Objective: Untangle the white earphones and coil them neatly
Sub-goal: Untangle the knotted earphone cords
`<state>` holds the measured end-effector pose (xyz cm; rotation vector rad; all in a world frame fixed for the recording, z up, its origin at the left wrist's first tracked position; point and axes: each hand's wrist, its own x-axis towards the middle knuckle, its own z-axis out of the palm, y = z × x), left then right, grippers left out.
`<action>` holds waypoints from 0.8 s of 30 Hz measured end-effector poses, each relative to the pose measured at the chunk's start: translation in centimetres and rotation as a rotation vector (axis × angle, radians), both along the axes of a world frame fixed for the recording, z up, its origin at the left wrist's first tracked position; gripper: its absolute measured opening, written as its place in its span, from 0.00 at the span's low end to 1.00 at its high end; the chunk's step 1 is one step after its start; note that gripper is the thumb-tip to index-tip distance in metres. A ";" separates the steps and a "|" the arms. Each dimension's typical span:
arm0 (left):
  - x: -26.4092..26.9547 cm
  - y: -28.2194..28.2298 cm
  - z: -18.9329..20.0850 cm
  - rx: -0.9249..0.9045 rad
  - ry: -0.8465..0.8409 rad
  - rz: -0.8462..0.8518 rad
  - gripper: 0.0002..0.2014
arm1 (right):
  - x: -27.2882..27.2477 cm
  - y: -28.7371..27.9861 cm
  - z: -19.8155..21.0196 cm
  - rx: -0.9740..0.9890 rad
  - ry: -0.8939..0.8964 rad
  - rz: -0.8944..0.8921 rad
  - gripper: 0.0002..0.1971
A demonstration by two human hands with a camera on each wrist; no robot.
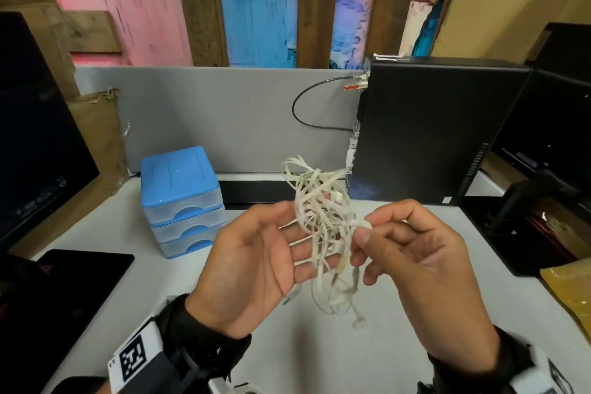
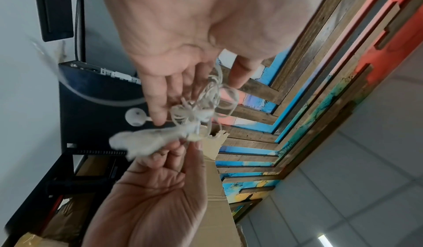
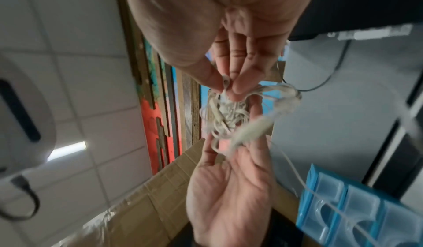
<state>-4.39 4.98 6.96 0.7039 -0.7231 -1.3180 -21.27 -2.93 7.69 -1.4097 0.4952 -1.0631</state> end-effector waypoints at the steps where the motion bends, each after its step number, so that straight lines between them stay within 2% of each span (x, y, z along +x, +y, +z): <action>1: 0.1 0.0 -0.1 -0.008 0.005 -0.030 0.29 | 0.0 0.0 0.0 -0.034 0.007 -0.036 0.13; 4: 0.1 0.0 -0.4 -0.012 -0.065 -0.025 0.26 | 0.1 0.0 -0.4 -0.115 0.010 -0.113 0.12; 8: -0.8 0.1 -0.4 -0.025 -0.301 0.146 0.14 | 0.4 0.4 -0.7 -0.179 0.029 -0.140 0.07; 11: -1.3 0.2 -0.2 -0.056 -0.396 0.245 0.11 | 0.5 0.4 -1.1 -0.200 0.032 -0.150 0.06; 13: -1.6 0.1 0.0 -0.072 -0.434 0.277 0.08 | 0.6 0.4 -1.0 -0.155 0.008 -0.128 0.06; 17: -1.9 0.2 -0.1 -0.105 -0.562 0.369 0.10 | 0.9 0.2 -1.4 0.084 -0.026 0.012 0.10; 19: -2.0 0.4 -0.3 -0.146 -0.641 0.402 0.13 | 1.2 -0.1 -2.2 0.200 -0.047 0.074 0.07; 20: -2.1 0.4 -0.4 -0.159 -0.668 0.415 0.14 | 1.3 -0.3 -2.7 0.251 -0.069 0.095 0.10; 22: -2.2 0.5 -0.6 -0.171 -0.725 0.442 0.14 | 1.5 -0.3 -3.3 0.326 -0.100 0.159 0.27; 24: -2.4 0.4 -0.7 -0.175 -0.796 0.472 0.14 | 1.7 -0.1 -3.5 0.398 -0.095 0.188 0.37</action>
